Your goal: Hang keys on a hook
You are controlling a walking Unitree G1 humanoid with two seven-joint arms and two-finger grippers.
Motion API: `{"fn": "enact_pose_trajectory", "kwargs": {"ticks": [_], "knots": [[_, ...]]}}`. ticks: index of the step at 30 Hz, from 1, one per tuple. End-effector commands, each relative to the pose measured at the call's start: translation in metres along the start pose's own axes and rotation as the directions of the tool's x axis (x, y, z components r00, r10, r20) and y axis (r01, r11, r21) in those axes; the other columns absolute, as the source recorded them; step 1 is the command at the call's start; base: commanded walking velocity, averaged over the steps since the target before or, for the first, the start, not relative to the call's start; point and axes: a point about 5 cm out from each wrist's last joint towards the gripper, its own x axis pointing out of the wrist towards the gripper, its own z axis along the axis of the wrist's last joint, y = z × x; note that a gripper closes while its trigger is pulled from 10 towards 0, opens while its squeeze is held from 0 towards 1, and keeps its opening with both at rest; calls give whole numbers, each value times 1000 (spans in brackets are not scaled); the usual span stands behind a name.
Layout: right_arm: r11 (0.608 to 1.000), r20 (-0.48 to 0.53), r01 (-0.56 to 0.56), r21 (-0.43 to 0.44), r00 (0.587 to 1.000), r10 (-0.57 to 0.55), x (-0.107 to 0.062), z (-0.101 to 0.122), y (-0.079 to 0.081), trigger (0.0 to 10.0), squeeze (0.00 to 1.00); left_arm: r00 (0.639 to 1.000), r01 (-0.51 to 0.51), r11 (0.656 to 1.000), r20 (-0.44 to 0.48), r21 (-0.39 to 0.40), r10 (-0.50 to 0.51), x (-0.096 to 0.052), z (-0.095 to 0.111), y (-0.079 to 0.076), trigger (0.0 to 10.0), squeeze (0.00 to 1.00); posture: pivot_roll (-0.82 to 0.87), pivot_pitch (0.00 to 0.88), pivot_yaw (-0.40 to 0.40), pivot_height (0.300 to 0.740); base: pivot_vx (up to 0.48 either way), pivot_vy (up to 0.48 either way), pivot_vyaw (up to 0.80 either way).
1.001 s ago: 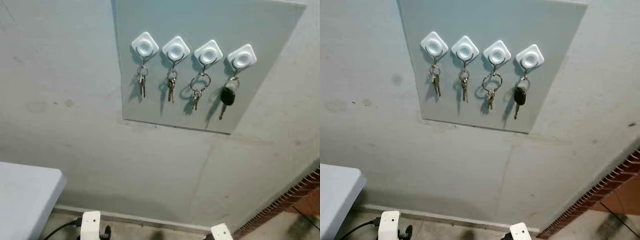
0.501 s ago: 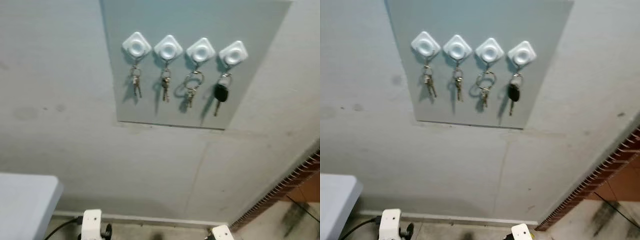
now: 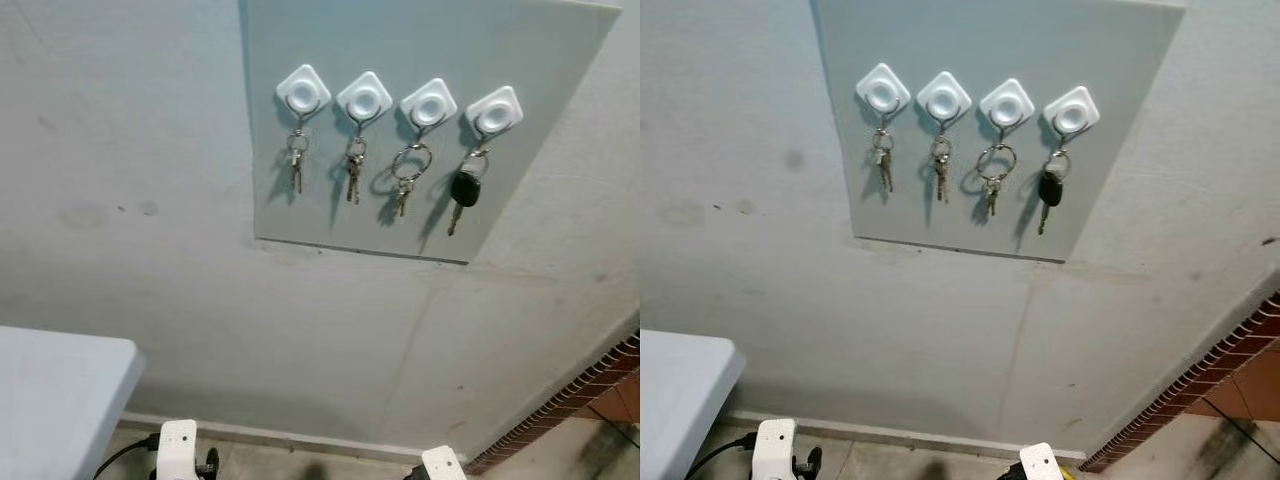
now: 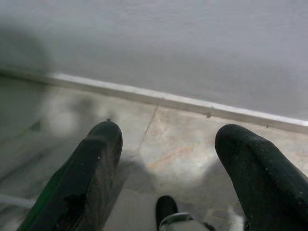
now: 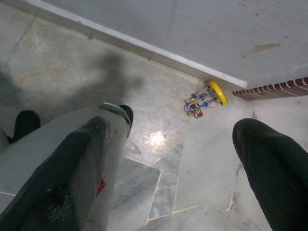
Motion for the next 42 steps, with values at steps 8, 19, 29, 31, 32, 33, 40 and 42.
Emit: {"fn": "enact_pose_trajectory", "kwargs": {"ticks": [8, 19, 29, 31, 32, 33, 40, 42], "knots": [[1000, -18, 17, 11, 1000, -17, -1, -2, -5, 10000, 0, 1000, 10, 1000, -13, -14, -10, -1, -3, -7, 10000, 0, -72, 0, -27, 728, 0, -480, -222], [1000, -28, 22, 19, 999, -22, -2, -6, -7, 10000, 0, 1000, 9, 1000, -17, -15, -10, -1, -5, -7, 10000, 0, -74, 0, -26, 728, 0, -444, -622], [1000, -29, 22, 8, 999, -22, -2, -7, -8, 10000, 0, 1000, 3, 1000, -18, -8, -4, -1, -5, -5, 10000, 0, -70, 0, -27, 728, 0, -419, 0], [1000, -30, 22, 8, 999, -22, -2, -8, -8, 10000, 0, 1000, 3, 1000, -19, -6, -3, -1, -5, -4, 10000, 0, -69, 0, -27, 728, 0, -397, 0], [1000, -31, 21, 8, 999, -21, -2, -8, -8, 10000, 0, 1000, 2, 1000, -19, -6, -2, -1, -5, -4, 10000, 0, -69, 0, -27, 728, 0, -300, 0], [1000, -32, 21, 6, 999, -20, -2, -8, -7, 10000, 0, 1000, 1, 1000, -18, -2, -1, -1, -5, -4, 10000, 0, -68, 0, -28, 728, 0, 0, 0], [1000, -38, 26, -9, 999, -26, -2, -9, -6, 10000, 0, 1000, -4, 1000, -21, -10, 4, -1, -5, -2, 10000, 0, -71, 0, -24, 728, 0, 0, 0], [1000, -40, 28, -5, 999, -28, -2, -10, -5, 10000, 0, 1000, -3, 1000, -23, -1, 3, -1, -5, -2, 10000, 0, -71, 0, -22, 728, 0, 0, 0]]}}
